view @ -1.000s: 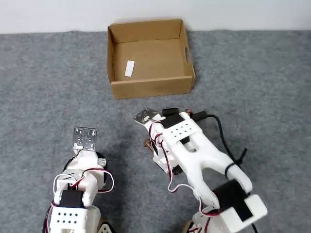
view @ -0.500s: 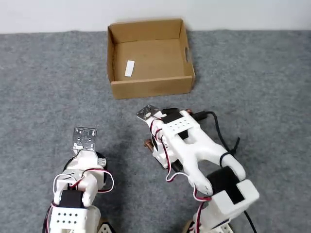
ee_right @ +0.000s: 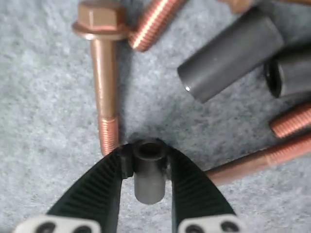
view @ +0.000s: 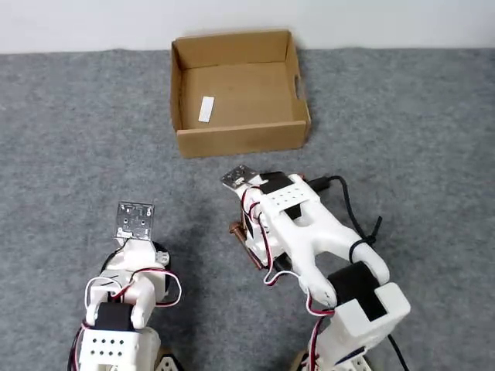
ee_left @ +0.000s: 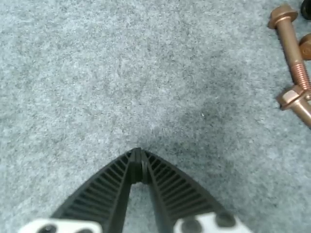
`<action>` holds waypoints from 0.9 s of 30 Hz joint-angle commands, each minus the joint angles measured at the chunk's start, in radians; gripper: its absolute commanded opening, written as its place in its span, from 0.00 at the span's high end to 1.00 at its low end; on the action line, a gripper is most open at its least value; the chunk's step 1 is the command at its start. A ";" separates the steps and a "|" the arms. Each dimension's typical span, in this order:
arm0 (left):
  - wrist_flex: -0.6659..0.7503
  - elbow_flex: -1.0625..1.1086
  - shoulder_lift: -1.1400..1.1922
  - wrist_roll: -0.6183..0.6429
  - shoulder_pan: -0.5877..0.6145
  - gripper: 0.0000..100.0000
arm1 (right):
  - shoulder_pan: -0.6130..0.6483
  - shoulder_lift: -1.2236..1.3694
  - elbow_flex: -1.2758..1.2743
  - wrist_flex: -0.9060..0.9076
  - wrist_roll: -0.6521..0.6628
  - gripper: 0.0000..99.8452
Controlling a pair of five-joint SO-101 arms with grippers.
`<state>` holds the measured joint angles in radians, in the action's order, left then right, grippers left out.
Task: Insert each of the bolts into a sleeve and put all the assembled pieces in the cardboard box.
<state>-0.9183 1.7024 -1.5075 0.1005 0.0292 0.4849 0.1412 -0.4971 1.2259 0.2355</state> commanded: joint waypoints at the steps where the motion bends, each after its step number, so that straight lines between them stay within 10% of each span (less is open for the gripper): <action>1: -0.005 -0.039 -0.009 -0.003 0.005 0.99 | -0.005 -0.107 -0.002 0.091 0.000 0.99; 27: -0.005 -0.039 -0.009 -0.003 -0.005 0.99 | -0.638 -1.047 -0.006 0.567 0.077 0.99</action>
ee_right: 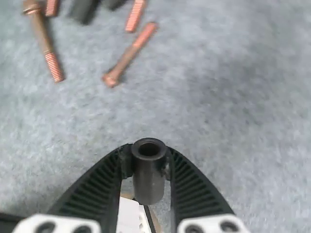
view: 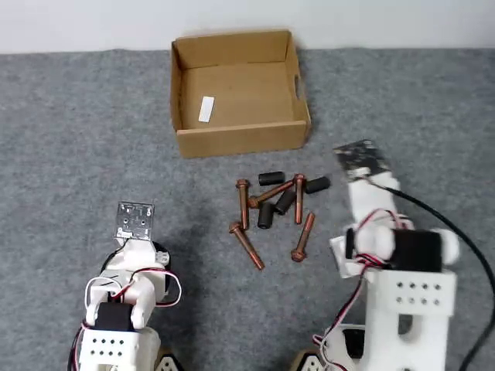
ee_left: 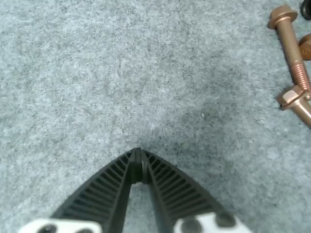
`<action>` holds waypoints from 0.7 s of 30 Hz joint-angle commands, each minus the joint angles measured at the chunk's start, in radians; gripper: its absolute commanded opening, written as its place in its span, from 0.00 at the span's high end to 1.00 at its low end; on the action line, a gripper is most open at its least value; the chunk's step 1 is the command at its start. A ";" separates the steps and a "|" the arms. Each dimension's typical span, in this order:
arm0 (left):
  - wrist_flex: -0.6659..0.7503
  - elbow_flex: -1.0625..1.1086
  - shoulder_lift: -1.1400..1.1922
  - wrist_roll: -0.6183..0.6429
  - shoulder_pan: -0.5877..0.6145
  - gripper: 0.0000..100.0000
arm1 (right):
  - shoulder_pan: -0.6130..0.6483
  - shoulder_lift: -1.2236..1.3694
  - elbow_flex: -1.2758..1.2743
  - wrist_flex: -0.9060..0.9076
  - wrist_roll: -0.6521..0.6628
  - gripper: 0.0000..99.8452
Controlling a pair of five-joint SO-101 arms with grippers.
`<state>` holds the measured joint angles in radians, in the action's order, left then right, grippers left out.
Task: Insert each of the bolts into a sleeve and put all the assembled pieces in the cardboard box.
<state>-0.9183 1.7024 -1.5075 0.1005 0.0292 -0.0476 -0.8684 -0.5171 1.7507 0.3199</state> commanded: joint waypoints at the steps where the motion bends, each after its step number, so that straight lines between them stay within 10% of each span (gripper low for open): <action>1: -0.005 -0.039 -0.009 -0.003 -0.005 0.99 | -0.145 -0.045 0.014 0.042 -0.025 0.99; 13: -0.025 -0.090 -0.009 0.003 -0.121 0.99 | -0.344 -0.068 0.012 0.044 -0.141 0.99; 21: -0.321 -0.510 0.083 0.005 -0.041 0.99 | -0.349 -0.068 0.012 0.044 -0.192 0.99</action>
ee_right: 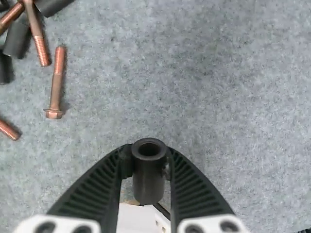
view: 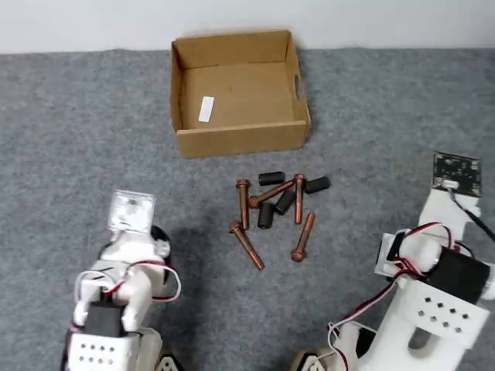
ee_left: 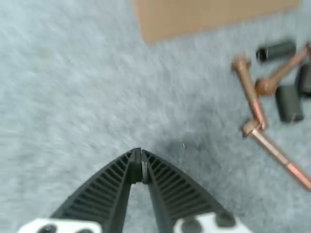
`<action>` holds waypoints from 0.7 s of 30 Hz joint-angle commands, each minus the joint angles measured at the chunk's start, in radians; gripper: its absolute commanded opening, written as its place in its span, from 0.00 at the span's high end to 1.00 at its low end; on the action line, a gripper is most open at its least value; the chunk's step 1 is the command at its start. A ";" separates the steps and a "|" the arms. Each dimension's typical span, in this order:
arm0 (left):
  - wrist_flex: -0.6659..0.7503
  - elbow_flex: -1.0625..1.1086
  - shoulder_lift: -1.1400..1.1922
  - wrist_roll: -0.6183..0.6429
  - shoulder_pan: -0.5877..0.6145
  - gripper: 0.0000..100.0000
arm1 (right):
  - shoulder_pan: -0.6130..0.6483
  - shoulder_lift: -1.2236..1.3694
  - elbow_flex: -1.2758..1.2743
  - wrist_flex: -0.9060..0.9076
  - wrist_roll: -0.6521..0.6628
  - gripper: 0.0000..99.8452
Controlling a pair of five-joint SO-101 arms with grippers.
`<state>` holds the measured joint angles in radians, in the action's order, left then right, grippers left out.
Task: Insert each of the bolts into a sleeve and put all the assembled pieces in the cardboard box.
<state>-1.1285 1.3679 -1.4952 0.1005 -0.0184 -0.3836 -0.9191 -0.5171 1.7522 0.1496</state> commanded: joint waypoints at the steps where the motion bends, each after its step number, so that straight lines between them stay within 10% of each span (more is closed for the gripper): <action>1: -0.150 -0.223 0.126 0.005 0.005 0.99 | -0.013 -0.018 0.012 0.042 -0.029 0.99; 11: -0.571 -0.802 0.973 0.193 -0.127 0.99 | -0.013 -0.019 -0.011 0.042 -0.118 0.99; 21: -0.586 -1.167 1.574 0.580 -0.394 0.99 | -0.128 -0.019 -0.012 0.042 -0.117 0.99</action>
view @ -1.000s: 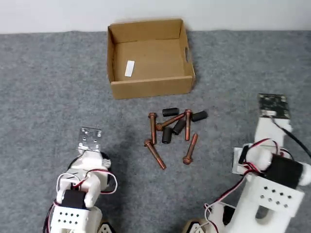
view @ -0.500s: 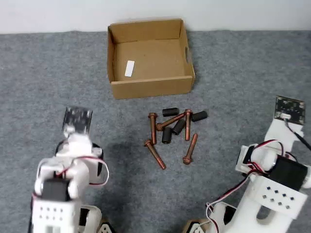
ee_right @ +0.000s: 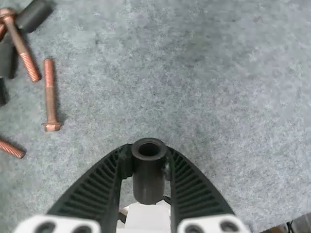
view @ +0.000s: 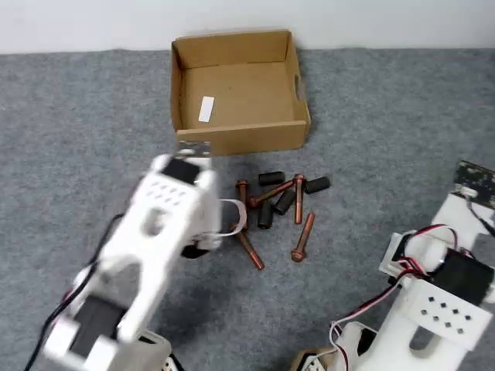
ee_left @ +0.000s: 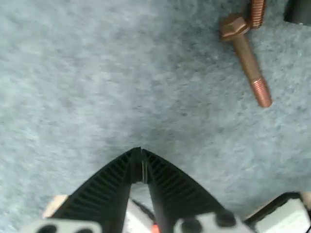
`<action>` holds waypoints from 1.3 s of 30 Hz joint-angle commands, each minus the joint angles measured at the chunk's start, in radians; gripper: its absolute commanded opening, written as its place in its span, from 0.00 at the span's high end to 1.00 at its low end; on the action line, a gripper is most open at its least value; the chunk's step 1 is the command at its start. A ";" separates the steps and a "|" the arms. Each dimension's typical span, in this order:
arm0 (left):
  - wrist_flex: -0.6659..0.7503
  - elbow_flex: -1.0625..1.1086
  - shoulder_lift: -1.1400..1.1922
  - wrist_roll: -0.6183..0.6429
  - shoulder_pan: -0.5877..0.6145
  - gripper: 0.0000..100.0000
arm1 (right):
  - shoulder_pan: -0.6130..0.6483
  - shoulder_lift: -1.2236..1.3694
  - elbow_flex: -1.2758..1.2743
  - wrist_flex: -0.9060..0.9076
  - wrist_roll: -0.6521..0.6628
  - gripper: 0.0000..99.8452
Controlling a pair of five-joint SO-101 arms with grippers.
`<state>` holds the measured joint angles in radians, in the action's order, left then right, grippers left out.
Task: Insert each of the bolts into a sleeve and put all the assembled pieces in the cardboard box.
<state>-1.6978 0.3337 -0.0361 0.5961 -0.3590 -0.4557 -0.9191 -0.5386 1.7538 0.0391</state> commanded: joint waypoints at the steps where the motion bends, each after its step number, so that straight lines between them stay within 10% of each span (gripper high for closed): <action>1: -0.017 -0.177 0.153 0.101 -0.064 0.99 | -0.074 -0.019 0.009 0.041 -0.006 0.99; 12: 0.123 -0.407 0.301 0.107 -0.087 0.99 | -0.137 -0.019 0.008 0.039 -0.003 0.99; 19: 0.127 -0.409 0.404 0.144 -0.087 0.82 | -0.137 -0.019 0.008 0.039 -0.003 0.99; 39: 0.215 -0.412 0.580 0.143 -0.069 0.87 | -0.137 -0.019 0.008 0.039 -0.003 0.99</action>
<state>-1.5275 -0.0407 0.5424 0.7327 -0.4511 -0.5800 -0.9191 -0.5386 1.7538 0.0391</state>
